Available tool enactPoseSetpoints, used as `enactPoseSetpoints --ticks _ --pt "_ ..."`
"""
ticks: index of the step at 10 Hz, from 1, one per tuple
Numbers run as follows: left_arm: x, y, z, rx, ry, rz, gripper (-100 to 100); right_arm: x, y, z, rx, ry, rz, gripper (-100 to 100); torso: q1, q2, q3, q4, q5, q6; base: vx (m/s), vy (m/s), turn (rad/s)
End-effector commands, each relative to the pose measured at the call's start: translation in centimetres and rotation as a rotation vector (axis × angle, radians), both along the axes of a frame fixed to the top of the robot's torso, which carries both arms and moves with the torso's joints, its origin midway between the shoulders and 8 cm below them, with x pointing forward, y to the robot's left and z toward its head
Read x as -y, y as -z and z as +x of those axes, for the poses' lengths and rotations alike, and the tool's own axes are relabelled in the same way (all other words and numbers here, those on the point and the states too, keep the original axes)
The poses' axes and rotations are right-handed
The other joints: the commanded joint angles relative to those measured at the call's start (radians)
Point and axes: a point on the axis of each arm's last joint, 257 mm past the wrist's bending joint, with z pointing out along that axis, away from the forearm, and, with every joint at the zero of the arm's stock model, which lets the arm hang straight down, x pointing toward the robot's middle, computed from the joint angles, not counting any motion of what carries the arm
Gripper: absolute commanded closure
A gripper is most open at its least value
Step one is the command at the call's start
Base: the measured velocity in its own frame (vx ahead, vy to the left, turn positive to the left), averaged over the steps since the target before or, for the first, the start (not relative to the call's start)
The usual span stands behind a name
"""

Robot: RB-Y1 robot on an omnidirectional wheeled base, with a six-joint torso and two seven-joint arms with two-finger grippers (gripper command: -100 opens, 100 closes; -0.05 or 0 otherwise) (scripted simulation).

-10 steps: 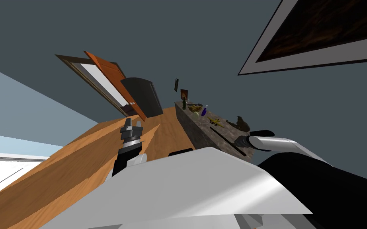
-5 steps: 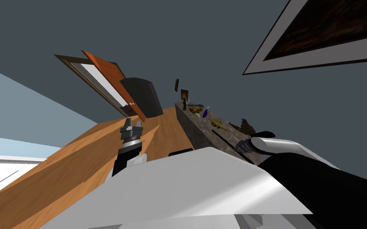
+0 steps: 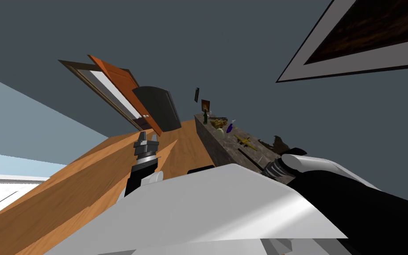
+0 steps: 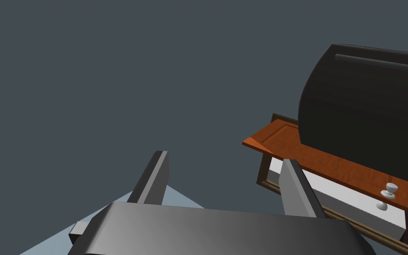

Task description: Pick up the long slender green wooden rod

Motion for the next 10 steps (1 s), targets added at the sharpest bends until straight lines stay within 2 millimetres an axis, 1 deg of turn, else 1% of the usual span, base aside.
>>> enactPoseSetpoints --ticks 1,3,4,5,6,7,10 --pt "0.0 0.0 0.0 0.000 0.000 0.000 0 -0.5 0.1 -0.8 -0.025 0.006 0.026 -100 0.000 0.000 0.000 0.000 0.000 0.000 0.092 -0.036 0.007" --pt "0.0 0.0 0.0 0.000 0.000 0.000 0 -1.8 0.4 -2.3 -0.069 0.018 0.081 -100 -0.001 0.002 0.001 0.000 0.000 0.000 0.084 -0.045 0.021" --pt "0.0 0.0 0.0 0.000 0.000 0.000 0 -2.3 0.5 -2.8 -0.082 0.020 0.098 -100 -0.001 0.001 0.001 0.000 0.000 0.000 0.077 -0.041 0.016" --pt "0.0 0.0 0.0 0.000 0.000 0.000 0 -2.0 0.4 -2.4 -0.071 0.018 0.085 -100 -0.001 0.002 0.001 0.000 0.000 0.000 0.030 -0.017 0.005" --pt "0.0 0.0 0.0 0.000 0.000 0.000 0 -2.1 0.4 -2.5 -0.074 0.019 0.088 0 0.001 0.004 0.002 0.001 0.000 0.000 0.006 -0.004 0.001" --pt "0.0 0.0 0.0 0.000 0.000 0.000 0 -1.6 0.8 -2.5 -0.072 0.034 0.088 -100 0.002 0.006 0.003 0.001 0.000 0.000 -0.029 0.011 0.091" --pt "0.0 0.0 0.0 0.000 0.000 0.000 0 -0.9 1.5 -2.4 -0.069 0.056 0.088 -100 0.003 0.010 0.006 0.002 0.001 0.000 -0.053 0.017 0.086"
